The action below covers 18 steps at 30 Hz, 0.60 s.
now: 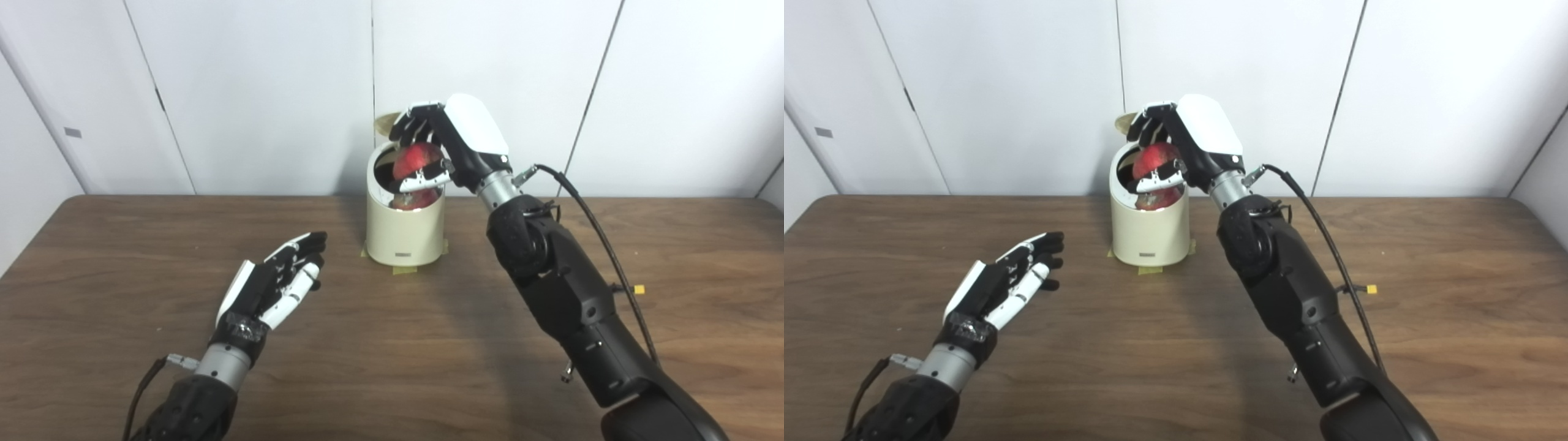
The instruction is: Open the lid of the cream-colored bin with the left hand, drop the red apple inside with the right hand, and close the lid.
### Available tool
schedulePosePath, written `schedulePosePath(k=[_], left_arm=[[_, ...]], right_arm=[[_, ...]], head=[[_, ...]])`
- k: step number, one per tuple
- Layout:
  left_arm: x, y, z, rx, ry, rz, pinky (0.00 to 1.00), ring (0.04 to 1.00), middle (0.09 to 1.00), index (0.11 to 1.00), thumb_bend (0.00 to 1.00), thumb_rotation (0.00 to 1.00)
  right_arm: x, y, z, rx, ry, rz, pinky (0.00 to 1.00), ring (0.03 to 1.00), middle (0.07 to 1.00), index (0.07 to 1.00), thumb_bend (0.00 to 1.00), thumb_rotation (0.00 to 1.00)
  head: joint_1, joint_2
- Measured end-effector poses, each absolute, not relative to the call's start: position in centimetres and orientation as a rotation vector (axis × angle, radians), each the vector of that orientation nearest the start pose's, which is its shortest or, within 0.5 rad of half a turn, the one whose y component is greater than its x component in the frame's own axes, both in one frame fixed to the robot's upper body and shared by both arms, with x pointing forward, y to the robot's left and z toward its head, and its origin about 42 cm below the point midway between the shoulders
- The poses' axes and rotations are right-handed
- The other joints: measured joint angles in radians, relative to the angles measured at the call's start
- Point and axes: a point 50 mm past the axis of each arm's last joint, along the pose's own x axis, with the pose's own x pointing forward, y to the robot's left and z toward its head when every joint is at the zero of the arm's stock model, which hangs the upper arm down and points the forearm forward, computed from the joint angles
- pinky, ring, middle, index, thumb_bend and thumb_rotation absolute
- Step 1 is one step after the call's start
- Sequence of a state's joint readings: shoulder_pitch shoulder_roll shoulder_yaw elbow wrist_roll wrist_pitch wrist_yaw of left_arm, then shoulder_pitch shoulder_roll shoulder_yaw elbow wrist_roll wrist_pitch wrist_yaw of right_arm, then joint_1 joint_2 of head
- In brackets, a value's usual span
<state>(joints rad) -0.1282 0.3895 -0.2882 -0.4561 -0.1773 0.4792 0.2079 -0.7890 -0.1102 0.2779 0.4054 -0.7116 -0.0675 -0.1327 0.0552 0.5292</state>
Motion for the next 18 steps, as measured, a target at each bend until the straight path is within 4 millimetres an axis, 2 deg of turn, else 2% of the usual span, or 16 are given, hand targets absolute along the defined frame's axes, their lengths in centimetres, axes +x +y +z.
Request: schedulePosePath(k=[11, 18], left_arm=[[28.4, 22.7, 20.4, 0.243, -0.027, -0.155, 0.74, 0.850, 0.890, 0.878, 0.32, 0.58], [28.5, 22.4, 20.6, 0.239, -0.039, -0.155, 0.74, 0.844, 0.883, 0.876, 0.32, 0.57]], right_arm=[[50.0, -10.3, 27.3, -0.924, -0.571, 0.115, 0.37, 0.390, 0.502, 0.512, 0.50, 0.00], [50.3, -10.0, 26.8, -0.915, -0.577, 0.115, 0.37, 0.390, 0.504, 0.516, 0.50, 0.00]], head=[[-0.006, 0.002], [-0.006, -0.003]])
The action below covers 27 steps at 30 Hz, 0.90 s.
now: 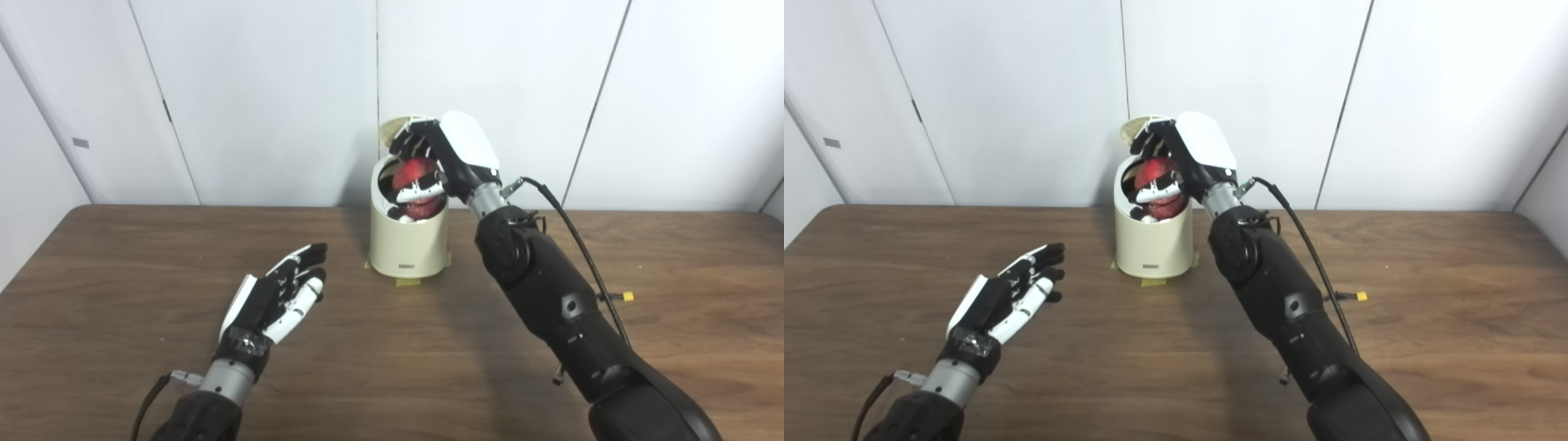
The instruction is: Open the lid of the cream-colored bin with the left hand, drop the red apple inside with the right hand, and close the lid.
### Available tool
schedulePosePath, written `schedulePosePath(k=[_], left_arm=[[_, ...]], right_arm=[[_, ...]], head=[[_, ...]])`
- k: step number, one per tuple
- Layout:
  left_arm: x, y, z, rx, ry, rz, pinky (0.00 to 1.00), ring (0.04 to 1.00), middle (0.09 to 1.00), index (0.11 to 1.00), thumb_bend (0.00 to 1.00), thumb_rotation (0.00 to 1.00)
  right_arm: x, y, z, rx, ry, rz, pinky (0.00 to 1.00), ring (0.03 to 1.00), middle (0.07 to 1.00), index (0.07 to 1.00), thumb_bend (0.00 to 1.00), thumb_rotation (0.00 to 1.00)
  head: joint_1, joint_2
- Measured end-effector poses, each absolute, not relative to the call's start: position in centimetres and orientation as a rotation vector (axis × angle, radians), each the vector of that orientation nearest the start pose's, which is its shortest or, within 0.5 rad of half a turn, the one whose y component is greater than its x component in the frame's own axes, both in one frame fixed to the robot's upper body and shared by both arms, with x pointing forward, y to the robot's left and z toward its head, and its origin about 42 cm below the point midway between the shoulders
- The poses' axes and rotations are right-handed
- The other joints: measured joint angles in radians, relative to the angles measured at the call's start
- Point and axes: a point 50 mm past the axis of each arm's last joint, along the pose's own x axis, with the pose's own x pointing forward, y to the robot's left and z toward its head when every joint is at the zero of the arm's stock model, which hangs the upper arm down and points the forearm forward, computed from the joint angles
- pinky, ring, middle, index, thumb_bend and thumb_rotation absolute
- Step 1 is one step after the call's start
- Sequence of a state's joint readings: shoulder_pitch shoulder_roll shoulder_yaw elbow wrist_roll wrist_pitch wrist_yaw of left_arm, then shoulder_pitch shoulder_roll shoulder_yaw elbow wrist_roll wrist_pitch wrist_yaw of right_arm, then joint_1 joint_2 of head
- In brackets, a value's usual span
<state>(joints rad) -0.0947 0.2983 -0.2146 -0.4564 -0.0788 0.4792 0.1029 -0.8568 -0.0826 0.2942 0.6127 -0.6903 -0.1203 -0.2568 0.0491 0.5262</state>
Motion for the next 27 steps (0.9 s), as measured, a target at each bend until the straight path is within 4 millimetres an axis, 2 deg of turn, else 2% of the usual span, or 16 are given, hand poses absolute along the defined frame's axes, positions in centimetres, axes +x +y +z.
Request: schedulePosePath(k=[8, 10, 11, 12, 14, 15, 16, 18, 22, 27], left_arm=[[28.5, 22.1, 20.6, 0.244, -0.043, -0.153, 0.74, 0.849, 0.890, 0.887, 0.31, 0.56], [28.5, 22.1, 20.6, 0.240, -0.044, -0.148, 0.74, 0.844, 0.889, 0.884, 0.32, 0.57], [28.5, 22.1, 20.6, 0.240, -0.044, -0.147, 0.74, 0.842, 0.888, 0.882, 0.32, 0.57], [28.4, 22.1, 20.5, 0.243, -0.044, -0.145, 0.74, 0.840, 0.886, 0.881, 0.32, 0.57], [28.4, 22.0, 20.5, 0.241, -0.043, -0.145, 0.74, 0.838, 0.884, 0.878, 0.32, 0.56], [28.4, 21.9, 20.5, 0.237, -0.043, -0.143, 0.74, 0.839, 0.883, 0.878, 0.32, 0.56], [28.4, 21.8, 20.5, 0.234, -0.043, -0.140, 0.74, 0.841, 0.884, 0.879, 0.32, 0.56], [28.4, 21.7, 20.5, 0.229, -0.044, -0.144, 0.74, 0.842, 0.881, 0.878, 0.32, 0.56], [28.3, 21.6, 20.4, 0.229, -0.041, -0.130, 0.71, 0.834, 0.870, 0.866, 0.31, 0.55], [28.3, 21.6, 20.3, 0.246, -0.038, -0.131, 0.72, 0.837, 0.877, 0.862, 0.29, 0.53]], right_arm=[[50.4, -9.6, 26.5, -0.889, -0.572, 0.107, 0.37, 0.397, 0.506, 0.514, 0.50, 0.00], [50.4, -9.4, 26.5, -0.892, -0.567, 0.113, 0.38, 0.453, 0.519, 0.502, 0.51, 0.00], [50.4, -9.3, 26.6, -0.903, -0.561, 0.121, 0.43, 0.509, 0.520, 0.488, 0.52, 0.00], [50.4, -9.2, 26.7, -0.925, -0.553, 0.125, 0.51, 0.577, 0.585, 0.490, 0.52, 0.07], [50.5, -8.9, 26.8, -0.966, -0.540, 0.140, 0.67, 0.710, 0.685, 0.494, 0.52, 0.12], [50.5, -8.8, 26.7, -0.980, -0.530, 0.150, 0.72, 0.751, 0.718, 0.576, 0.72, 0.13], [50.4, -8.7, 26.7, -0.990, -0.526, 0.158, 0.77, 0.789, 0.749, 0.627, 0.82, 0.14], [50.3, -8.6, 26.9, -1.012, -0.521, 0.162, 0.86, 0.866, 0.812, 0.693, 0.92, 0.19], [50.3, -8.7, 27.0, -1.046, -0.506, 0.172, 0.98, 0.958, 0.894, 0.755, 0.94, 0.23], [50.2, -8.6, 27.3, -1.065, -0.496, 0.176, 1.00, 0.979, 0.912, 0.782, 0.94, 0.25]], head=[[0.000, 0.005], [0.000, 0.008], [0.000, 0.008], [0.002, 0.009], [0.002, 0.009], [0.002, 0.009], [0.002, 0.009], [0.012, 0.012], [0.020, 0.012], [0.017, 0.015]])
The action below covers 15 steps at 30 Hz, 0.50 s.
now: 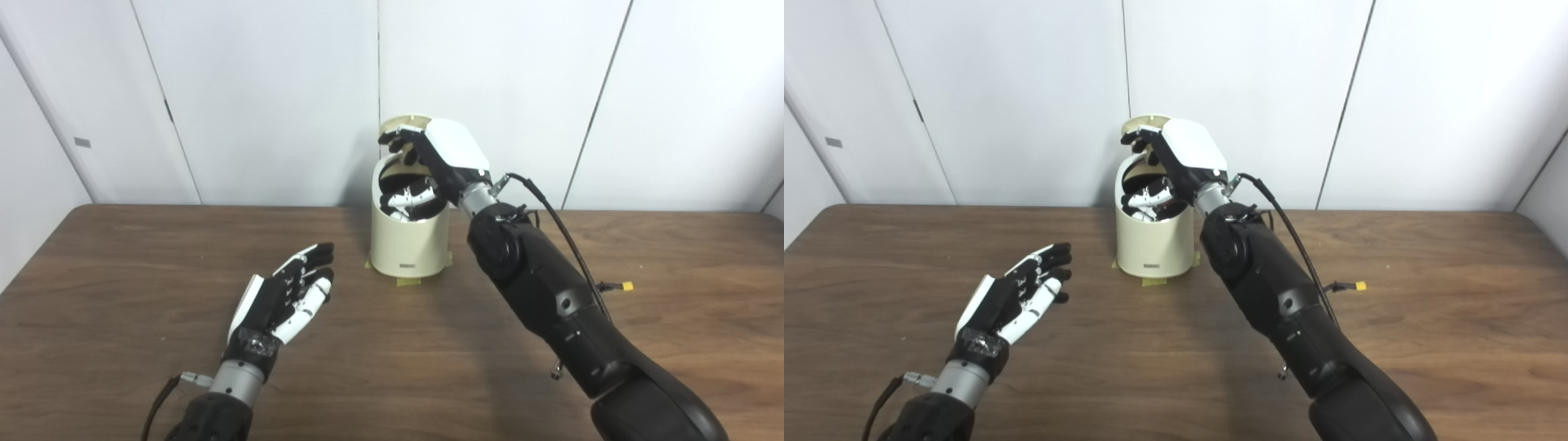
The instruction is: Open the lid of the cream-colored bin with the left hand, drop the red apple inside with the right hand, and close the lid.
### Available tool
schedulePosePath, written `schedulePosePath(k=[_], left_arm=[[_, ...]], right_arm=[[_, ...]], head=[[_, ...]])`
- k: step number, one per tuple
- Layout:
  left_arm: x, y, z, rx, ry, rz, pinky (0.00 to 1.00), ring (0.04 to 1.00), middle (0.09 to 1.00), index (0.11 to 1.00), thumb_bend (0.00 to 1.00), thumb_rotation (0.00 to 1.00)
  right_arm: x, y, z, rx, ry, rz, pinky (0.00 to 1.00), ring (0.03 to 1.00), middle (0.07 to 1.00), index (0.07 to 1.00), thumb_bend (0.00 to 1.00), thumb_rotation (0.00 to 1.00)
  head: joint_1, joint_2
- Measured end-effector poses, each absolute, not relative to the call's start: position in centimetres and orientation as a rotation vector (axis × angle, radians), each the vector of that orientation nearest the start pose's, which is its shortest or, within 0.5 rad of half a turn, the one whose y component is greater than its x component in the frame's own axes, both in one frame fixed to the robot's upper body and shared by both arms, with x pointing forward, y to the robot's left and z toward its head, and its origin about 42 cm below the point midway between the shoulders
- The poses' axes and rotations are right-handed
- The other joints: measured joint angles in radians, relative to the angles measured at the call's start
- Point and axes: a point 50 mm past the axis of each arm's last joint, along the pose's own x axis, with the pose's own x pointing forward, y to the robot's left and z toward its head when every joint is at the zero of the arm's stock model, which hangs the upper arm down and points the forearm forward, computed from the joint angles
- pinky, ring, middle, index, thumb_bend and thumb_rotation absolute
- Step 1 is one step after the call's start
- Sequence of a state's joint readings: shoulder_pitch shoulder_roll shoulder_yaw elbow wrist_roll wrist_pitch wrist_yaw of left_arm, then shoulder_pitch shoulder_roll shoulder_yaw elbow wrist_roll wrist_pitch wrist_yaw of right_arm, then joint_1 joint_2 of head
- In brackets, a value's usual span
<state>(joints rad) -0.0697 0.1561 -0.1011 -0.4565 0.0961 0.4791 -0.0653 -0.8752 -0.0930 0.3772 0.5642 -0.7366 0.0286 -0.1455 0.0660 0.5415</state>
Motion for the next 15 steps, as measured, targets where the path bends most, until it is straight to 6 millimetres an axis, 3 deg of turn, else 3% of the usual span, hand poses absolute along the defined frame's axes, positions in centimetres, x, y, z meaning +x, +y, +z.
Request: schedulePosePath(k=[6, 8, 10, 11, 12, 15], left_arm=[[28.35, 21.83, 20.40, 0.247, -0.035, -0.128, 0.72, 0.840, 0.874, 0.861, 0.30, 0.53], [28.35, 21.74, 20.39, 0.242, -0.034, -0.130, 0.72, 0.837, 0.870, 0.860, 0.31, 0.54], [28.36, 21.64, 20.39, 0.246, -0.033, -0.128, 0.71, 0.831, 0.868, 0.857, 0.32, 0.55], [28.36, 21.63, 20.39, 0.244, -0.032, -0.131, 0.71, 0.828, 0.866, 0.855, 0.31, 0.54], [28.36, 21.63, 20.38, 0.245, -0.031, -0.131, 0.71, 0.828, 0.865, 0.856, 0.31, 0.54], [28.37, 21.71, 20.39, 0.248, -0.028, -0.125, 0.71, 0.826, 0.867, 0.859, 0.31, 0.53]], right_arm=[[50.04, -8.54, 27.31, -1.081, -0.497, 0.173, 0.95, 0.915, 0.857, 0.744, 0.93, 0.25], [50.01, -8.56, 27.31, -1.083, -0.504, 0.171, 0.82, 0.827, 0.780, 0.697, 0.91, 0.22], [49.93, -8.63, 27.27, -1.069, -0.514, 0.165, 0.64, 0.702, 0.670, 0.621, 0.87, 0.13], [49.85, -8.71, 27.23, -1.047, -0.525, 0.161, 0.57, 0.631, 0.592, 0.551, 0.70, 0.07], [49.75, -8.86, 27.16, -1.016, -0.537, 0.158, 0.48, 0.543, 0.539, 0.505, 0.60, 0.03], [49.52, -9.48, 27.01, -0.944, -0.557, 0.144, 0.38, 0.415, 0.510, 0.527, 0.52, 0.00]], head=[[0.000, 0.000], [0.000, 0.000], [-0.003, 0.005], [-0.003, 0.005], [-0.005, 0.006], [-0.009, 0.009]])
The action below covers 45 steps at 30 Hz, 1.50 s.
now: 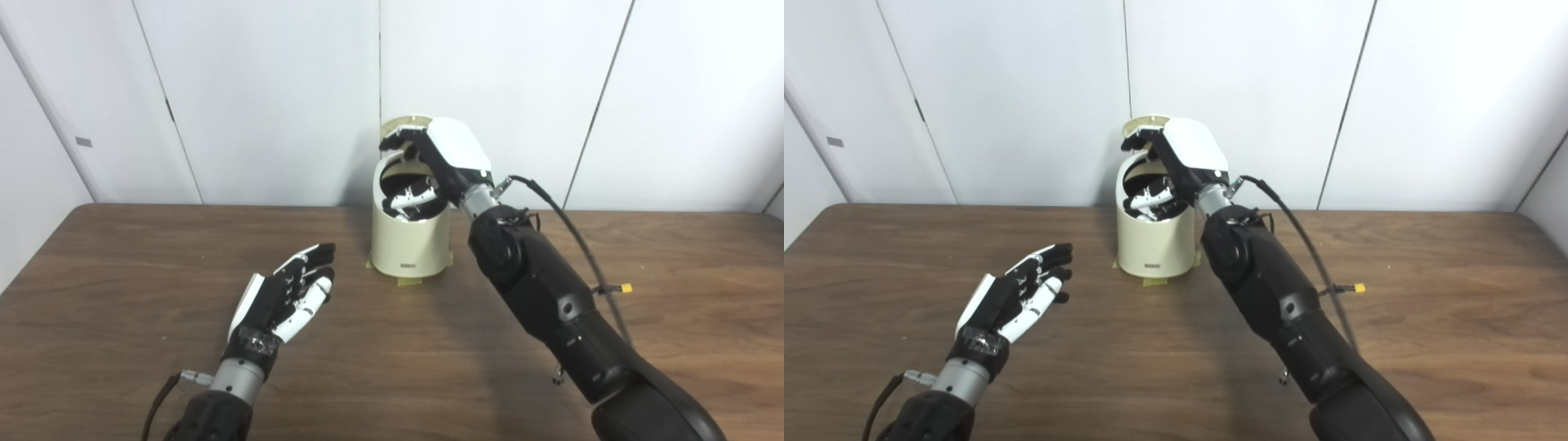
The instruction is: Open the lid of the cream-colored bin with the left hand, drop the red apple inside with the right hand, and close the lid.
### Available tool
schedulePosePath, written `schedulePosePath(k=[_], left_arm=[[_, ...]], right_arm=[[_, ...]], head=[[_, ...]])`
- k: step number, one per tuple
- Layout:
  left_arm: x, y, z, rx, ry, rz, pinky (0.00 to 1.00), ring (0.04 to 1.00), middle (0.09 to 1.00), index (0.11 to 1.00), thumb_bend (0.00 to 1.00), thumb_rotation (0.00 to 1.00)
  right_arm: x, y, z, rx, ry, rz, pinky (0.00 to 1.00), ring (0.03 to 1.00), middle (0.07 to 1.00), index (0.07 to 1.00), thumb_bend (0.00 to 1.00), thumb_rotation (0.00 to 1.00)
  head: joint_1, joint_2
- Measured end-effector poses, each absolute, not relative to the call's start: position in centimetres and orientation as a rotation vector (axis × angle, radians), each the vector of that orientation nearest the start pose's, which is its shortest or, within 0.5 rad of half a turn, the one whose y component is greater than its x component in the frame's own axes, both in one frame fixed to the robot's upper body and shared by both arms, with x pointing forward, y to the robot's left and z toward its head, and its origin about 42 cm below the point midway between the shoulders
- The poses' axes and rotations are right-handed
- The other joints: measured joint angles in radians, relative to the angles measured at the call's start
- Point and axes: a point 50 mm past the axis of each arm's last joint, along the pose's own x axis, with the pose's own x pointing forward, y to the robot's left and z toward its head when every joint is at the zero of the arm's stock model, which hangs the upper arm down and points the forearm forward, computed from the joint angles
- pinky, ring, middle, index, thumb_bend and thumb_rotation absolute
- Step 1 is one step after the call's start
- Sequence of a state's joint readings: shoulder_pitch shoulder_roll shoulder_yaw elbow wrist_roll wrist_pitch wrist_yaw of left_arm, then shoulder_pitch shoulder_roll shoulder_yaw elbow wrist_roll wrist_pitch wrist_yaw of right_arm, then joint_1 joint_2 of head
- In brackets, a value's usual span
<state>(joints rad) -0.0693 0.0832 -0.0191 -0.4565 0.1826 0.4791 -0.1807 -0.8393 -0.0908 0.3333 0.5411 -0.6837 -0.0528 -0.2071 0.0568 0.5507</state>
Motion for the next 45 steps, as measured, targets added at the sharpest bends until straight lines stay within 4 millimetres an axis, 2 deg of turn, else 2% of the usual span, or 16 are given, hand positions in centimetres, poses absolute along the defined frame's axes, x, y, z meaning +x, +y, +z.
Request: schedulePosePath(k=[5, 9, 15, 18, 21, 24, 26, 27, 28, 29, 31, 33, 37, 40, 42, 45], left_arm=[[28.4, 21.9, 20.4, 0.259, -0.022, -0.122, 0.71, 0.831, 0.872, 0.856, 0.30, 0.51], [28.4, 22.2, 20.4, 0.272, -0.016, -0.125, 0.73, 0.835, 0.877, 0.870, 0.32, 0.54], [28.9, 23.3, 21.0, 0.285, -0.027, -0.117, 0.73, 0.837, 0.895, 0.873, 0.30, 0.51], [30.0, 23.8, 21.7, 0.273, -0.043, -0.103, 0.75, 0.839, 0.880, 0.877, 0.28, 0.52], [30.7, 24.0, 22.1, 0.240, -0.051, -0.098, 0.74, 0.849, 0.883, 0.882, 0.29, 0.50], [31.5, 23.8, 22.3, 0.207, -0.059, -0.107, 0.74, 0.849, 0.885, 0.882, 0.30, 0.50], [32.2, 23.9, 22.6, 0.202, -0.064, -0.109, 0.73, 0.846, 0.884, 0.884, 0.30, 0.52], [32.5, 23.9, 22.8, 0.199, -0.073, -0.110, 0.73, 0.831, 0.870, 0.882, 0.30, 0.53], [32.8, 23.8, 23.2, 0.193, -0.083, -0.114, 0.72, 0.819, 0.862, 0.878, 0.29, 0.53], [33.3, 23.8, 23.5, 0.189, -0.092, -0.117, 0.72, 0.813, 0.858, 0.875, 0.29, 0.53], [34.0, 23.7, 24.3, 0.187, -0.113, -0.116, 0.71, 0.808, 0.851, 0.873, 0.29, 0.53], [34.6, 23.6, 25.0, 0.185, -0.131, -0.115, 0.72, 0.819, 0.857, 0.876, 0.31, 0.54], [36.3, 23.4, 25.7, 0.169, -0.137, -0.118, 0.72, 0.820, 0.858, 0.881, 0.34, 0.58], [37.4, 23.0, 26.2, 0.159, -0.143, -0.138, 0.73, 0.824, 0.865, 0.889, 0.37, 0.62], [38.2, 22.8, 26.5, 0.172, -0.141, -0.153, 0.73, 0.823, 0.862, 0.889, 0.36, 0.60], [39.3, 22.5, 27.3, 0.211, -0.145, -0.167, 0.73, 0.823, 0.858, 0.873, 0.35, 0.61]], right_arm=[[48.8, -10.9, 27.2, -0.763, -0.542, 0.093, 0.38, 0.408, 0.492, 0.502, 0.52, 0.00], [48.1, -11.9, 28.3, -0.578, -0.481, 0.031, 0.38, 0.443, 0.502, 0.470, 0.52, 0.00], [46.3, -13.0, 29.8, -0.441, -0.449, 0.029, 0.36, 0.418, 0.473, 0.500, 0.52, 0.00], [44.7, -14.1, 29.2, -0.376, -0.408, 0.059, 0.37, 0.412, 0.472, 0.520, 0.52, 0.00], [42.7, -15.5, 27.2, -0.332, -0.347, 0.075, 0.36, 0.428, 0.466, 0.552, 0.51, 0.01], [41.1, -16.8, 25.1, -0.310, -0.286, 0.067, 0.40, 0.489, 0.549, 0.509, 0.50, 0.14], [40.1, -17.5, 24.0, -0.295, -0.260, 0.062, 0.46, 0.553, 0.615, 0.501, 0.49, 0.16], [39.7, -17.7, 23.7, -0.282, -0.250, 0.059, 0.51, 0.607, 0.662, 0.626, 0.47, 0.51], [39.3, -18.1, 23.3, -0.269, -0.241, 0.053, 0.53, 0.636, 0.687, 0.671, 0.46, 0.65], [38.9, -18.3, 22.9, -0.258, -0.231, 0.050, 0.55, 0.651, 0.700, 0.695, 0.46, 0.72], [38.1, -18.6, 22.1, -0.232, -0.202, 0.050, 0.64, 0.732, 0.761, 0.740, 0.46, 0.86], [37.1, -18.9, 21.4, -0.204, -0.175, 0.045, 0.72, 0.790, 0.805, 0.765, 0.49, 0.92], [35.0, -19.5, 20.1, -0.144, -0.119, 0.027, 0.80, 0.848, 0.858, 0.804, 0.53, 0.98], [33.5, -20.1, 18.9, -0.121, -0.079, 0.014, 0.85, 0.884, 0.892, 0.856, 0.54, 0.96], [32.6, -20.6, 18.4, -0.105, -0.061, 0.002, 0.87, 0.895, 0.899, 0.869, 0.53, 0.95], [31.6, -21.0, 17.8, -0.084, -0.038, -0.016, 0.89, 0.907, 0.910, 0.882, 0.52, 0.99]], head=[[-0.014, 0.005], [-0.021, 0.006], [-0.034, 0.005], [-0.038, 0.003], [-0.040, 0.003], [-0.040, 0.002], [-0.038, 0.003], [-0.038, 0.002], [-0.037, 0.003], [-0.038, 0.003], [-0.041, 0.005], [-0.043, 0.003], [-0.052, 0.003], [-0.052, 0.003], [-0.052, 0.002], [-0.052, 0.002]])
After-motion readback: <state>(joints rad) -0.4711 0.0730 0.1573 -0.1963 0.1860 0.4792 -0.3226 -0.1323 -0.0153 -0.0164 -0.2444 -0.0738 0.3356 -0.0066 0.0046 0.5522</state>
